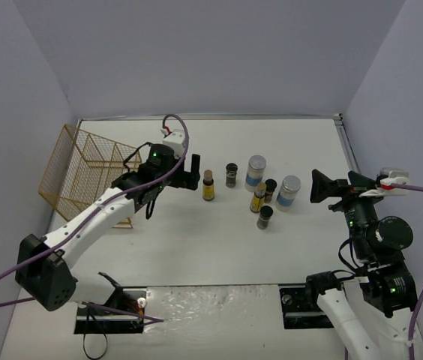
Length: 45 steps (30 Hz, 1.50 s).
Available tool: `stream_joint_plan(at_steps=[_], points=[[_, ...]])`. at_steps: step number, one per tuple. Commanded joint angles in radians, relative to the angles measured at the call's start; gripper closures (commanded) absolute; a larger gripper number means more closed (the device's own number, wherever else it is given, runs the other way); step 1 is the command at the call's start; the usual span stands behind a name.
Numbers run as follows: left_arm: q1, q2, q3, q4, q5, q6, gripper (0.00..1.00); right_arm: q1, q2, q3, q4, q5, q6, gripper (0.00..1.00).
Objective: Organize the condiment bottles
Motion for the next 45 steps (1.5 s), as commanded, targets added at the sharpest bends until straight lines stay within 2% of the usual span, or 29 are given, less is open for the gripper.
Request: stream_joint_plan(at_steps=[1,9,16,19,22,24,29,30,37,43,45], points=[[-0.075,0.112,0.125,0.133,-0.171,0.021,0.03,0.007,0.002,0.006,0.057,-0.003,-0.002,0.00],[-0.113,0.259,0.197,0.172,-0.159,0.005,0.04,0.006,-0.009,0.014,0.030,0.027,-0.019,0.00],[-0.123,0.315,0.197,0.183,-0.176,-0.024,0.21,0.007,-0.019,0.010,0.018,0.045,-0.026,0.00],[-0.132,0.330,0.193,0.188,-0.178,-0.026,0.36,0.007,-0.019,0.009,0.012,0.050,-0.026,0.00],[-0.140,0.346,0.199,0.186,-0.182,-0.024,0.43,0.007,-0.021,0.007,0.011,0.052,-0.026,0.00],[-0.143,0.351,0.204,0.179,-0.186,-0.019,0.54,0.006,-0.019,0.007,0.011,0.052,-0.026,0.00],[-0.145,0.318,0.213,0.163,-0.204,-0.009,0.95,0.007,-0.021,0.008,0.010,0.054,-0.026,0.00],[-0.145,0.305,0.215,0.154,-0.210,-0.006,0.99,0.007,-0.021,0.006,0.009,0.053,-0.026,0.00],[-0.144,0.149,0.264,-0.007,-0.324,0.009,1.00,0.007,-0.012,0.010,0.008,0.038,-0.014,0.00],[-0.123,0.019,0.332,-0.159,-0.574,0.045,1.00,0.007,0.002,0.022,0.009,0.019,-0.011,0.00],[-0.085,-0.013,0.360,-0.204,-0.640,0.050,1.00,0.007,0.005,0.025,0.010,0.015,-0.011,0.00]])
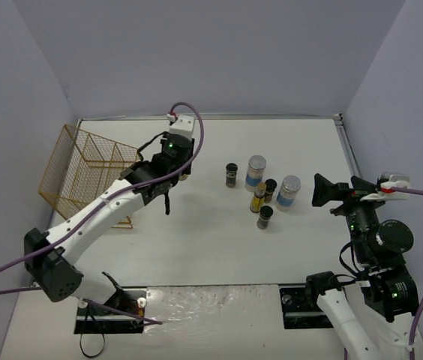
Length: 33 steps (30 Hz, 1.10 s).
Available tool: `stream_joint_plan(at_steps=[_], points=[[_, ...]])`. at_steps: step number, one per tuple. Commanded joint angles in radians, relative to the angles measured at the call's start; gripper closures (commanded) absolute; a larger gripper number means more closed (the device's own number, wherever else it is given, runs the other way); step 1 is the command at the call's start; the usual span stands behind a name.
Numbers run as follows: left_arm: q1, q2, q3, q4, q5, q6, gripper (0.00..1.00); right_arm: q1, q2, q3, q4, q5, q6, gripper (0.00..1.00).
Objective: Organize the condiment bottles
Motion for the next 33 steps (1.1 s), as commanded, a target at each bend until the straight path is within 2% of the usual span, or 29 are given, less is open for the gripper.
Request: stream_joint_plan(at_steps=[1,9,13,22,33], points=[[0.089,-0.139,0.122,-0.068,-0.245,0.033,1.00,0.007,0.030,0.024,0.062,-0.015,0.002,0.00],[0.372,-0.190,0.087,-0.078,-0.316,-0.087,1.00,0.005,0.020,0.002,0.061,-0.018,0.004,0.00],[0.488,-0.173,0.065,-0.040,-0.298,-0.147,1.00,0.007,0.010,-0.011,0.062,-0.016,-0.002,0.00],[0.587,-0.101,0.006,0.065,-0.283,-0.192,1.00,0.008,-0.024,-0.033,0.061,-0.010,-0.008,0.00],[0.643,0.000,-0.066,0.112,-0.231,-0.317,1.00,0.007,-0.019,-0.045,0.061,-0.012,-0.010,0.00]])
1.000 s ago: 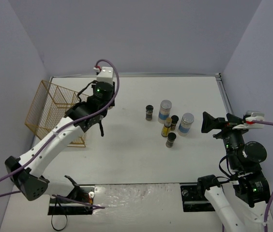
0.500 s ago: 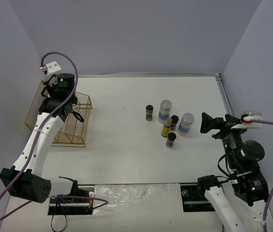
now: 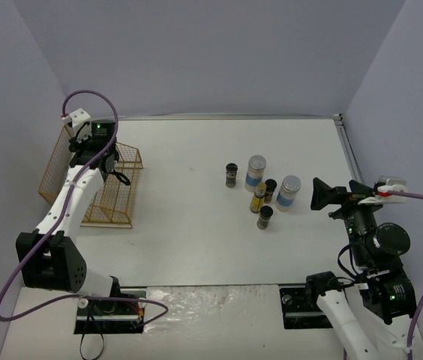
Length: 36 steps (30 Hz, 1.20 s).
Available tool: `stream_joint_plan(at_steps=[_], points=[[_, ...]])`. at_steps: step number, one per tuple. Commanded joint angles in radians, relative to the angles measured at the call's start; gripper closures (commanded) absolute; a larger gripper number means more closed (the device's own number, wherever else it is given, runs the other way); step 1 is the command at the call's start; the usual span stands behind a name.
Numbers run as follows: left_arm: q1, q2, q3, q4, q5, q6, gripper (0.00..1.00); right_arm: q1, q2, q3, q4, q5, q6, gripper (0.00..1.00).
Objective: Organize the condiment bottles
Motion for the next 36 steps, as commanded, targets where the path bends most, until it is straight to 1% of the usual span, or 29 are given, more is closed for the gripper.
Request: stream_joint_plan(at_steps=[1,4,13,19,22,23,25,28,31,35,36], points=[[0.014,0.024,0.025,0.109,0.001,-0.084,1.00,0.007,0.013,-0.008,0.071,-0.009,-0.013,0.00],[0.015,0.044,0.018,0.118,0.004,-0.104,1.00,0.007,0.013,-0.008,0.073,-0.009,-0.015,0.00],[0.015,0.100,-0.017,0.159,-0.082,-0.135,1.00,0.008,0.007,-0.025,0.074,0.005,-0.016,0.00],[0.015,0.110,-0.028,0.167,-0.081,-0.131,1.00,0.008,0.006,-0.032,0.074,0.008,-0.015,0.00],[0.018,0.113,-0.039,0.166,-0.070,-0.138,0.98,0.008,0.008,-0.035,0.074,0.008,-0.013,0.00],[0.020,0.113,-0.043,0.167,-0.061,-0.139,0.95,0.008,0.010,-0.034,0.074,0.008,-0.013,0.00],[0.022,0.116,-0.044,0.170,-0.053,-0.139,0.85,0.008,0.011,-0.034,0.074,0.005,-0.013,0.00],[0.027,0.122,-0.040,0.161,-0.036,-0.142,0.74,0.008,0.009,-0.034,0.074,0.007,-0.013,0.00],[0.029,0.117,-0.032,0.140,-0.022,-0.145,0.55,0.008,0.004,-0.041,0.074,0.005,-0.013,0.00],[0.029,0.098,-0.020,0.111,0.011,-0.142,0.37,0.008,0.002,-0.043,0.077,0.007,-0.010,0.00],[0.031,0.094,-0.015,0.103,0.021,-0.141,0.34,0.008,0.002,-0.043,0.077,0.005,-0.010,0.00]])
